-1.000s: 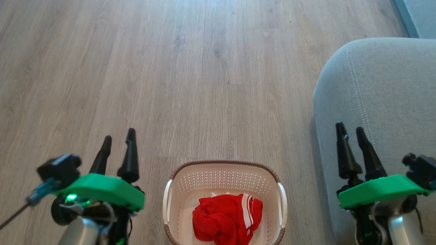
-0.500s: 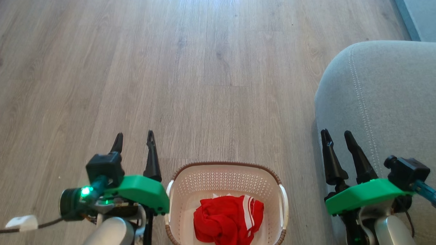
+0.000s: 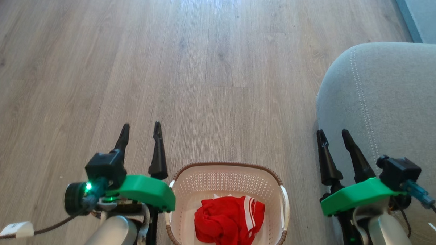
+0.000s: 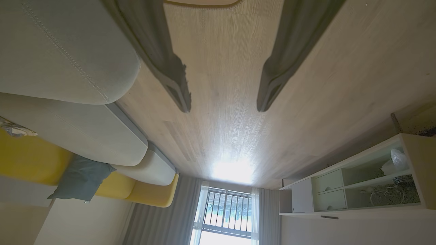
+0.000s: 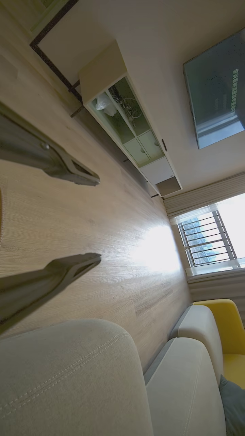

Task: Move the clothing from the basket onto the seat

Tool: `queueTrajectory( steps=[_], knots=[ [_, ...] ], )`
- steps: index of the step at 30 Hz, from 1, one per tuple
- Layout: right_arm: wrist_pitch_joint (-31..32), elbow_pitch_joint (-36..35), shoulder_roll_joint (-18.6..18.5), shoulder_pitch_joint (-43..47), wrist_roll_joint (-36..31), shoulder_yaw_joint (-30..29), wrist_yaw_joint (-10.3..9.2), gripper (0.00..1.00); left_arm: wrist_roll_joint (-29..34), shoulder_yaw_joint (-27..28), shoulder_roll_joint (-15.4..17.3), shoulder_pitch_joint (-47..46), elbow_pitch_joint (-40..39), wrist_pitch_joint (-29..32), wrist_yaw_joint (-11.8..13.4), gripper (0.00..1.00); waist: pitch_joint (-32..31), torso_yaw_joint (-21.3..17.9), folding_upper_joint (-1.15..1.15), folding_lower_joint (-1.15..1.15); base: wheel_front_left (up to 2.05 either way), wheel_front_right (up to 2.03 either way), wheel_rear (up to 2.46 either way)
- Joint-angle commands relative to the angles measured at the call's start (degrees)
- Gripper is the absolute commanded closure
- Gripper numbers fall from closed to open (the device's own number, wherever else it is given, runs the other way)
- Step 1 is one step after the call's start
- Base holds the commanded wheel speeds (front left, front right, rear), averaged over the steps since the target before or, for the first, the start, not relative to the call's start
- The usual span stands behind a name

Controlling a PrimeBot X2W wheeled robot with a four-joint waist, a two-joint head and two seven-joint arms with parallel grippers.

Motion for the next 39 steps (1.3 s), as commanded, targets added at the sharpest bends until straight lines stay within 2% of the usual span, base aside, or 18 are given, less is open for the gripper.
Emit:
queueTrajectory(
  steps=[1,8,11,14,21,29,39],
  knots=[
    [-0.9,-1.4,0.0,-2.6,-1.5,1.2,0.01,0.0,0.5,2.3,-0.1,-0.9,-1.4,-0.8,-0.8,0.0,0.0,0.0,0.0,0.0,0.0,0.0,0.0],
    [-2.1,2.6,0.3,-3.1,-4.1,0.6,0.01,0.0,2.2,10.5,-6.1,3.4,5.2,-2.0,-15.2,0.0,-0.2,0.3,0.0,0.0,0.0,0.0,0.0],
    [-2.6,3.6,0.3,-3.5,-5.8,0.6,0.01,0.0,4.2,14.1,-8.3,4.4,7.4,-2.5,-19.7,0.0,-0.3,0.4,0.0,0.0,0.0,0.0,0.0],
    [-3.1,4.1,0.4,-3.9,-7.8,0.9,0.01,0.0,7.8,16.9,-9.6,4.7,8.2,-3.0,-22.3,0.0,-0.4,0.4,0.0,0.0,0.0,0.0,0.0],
    [-4.3,4.4,0.4,-4.6,-12.8,1.8,0.01,0.0,14.0,19.0,-10.5,5.1,8.4,-4.2,-25.0,0.0,-0.5,0.5,0.0,0.0,0.0,0.0,0.0],
    [-5.4,4.5,0.4,-5.1,-17.3,2.6,0.01,0.0,16.6,17.5,-10.5,5.0,7.9,-5.3,-24.6,0.0,-0.7,0.6,0.0,0.0,0.0,0.0,0.0],
    [-5.4,4.8,0.4,-4.8,-17.0,2.8,0.01,0.0,16.2,17.0,-10.5,5.2,8.3,-5.3,-24.7,0.0,-0.8,0.4,0.0,0.0,0.0,0.0,0.0]
  ],
)
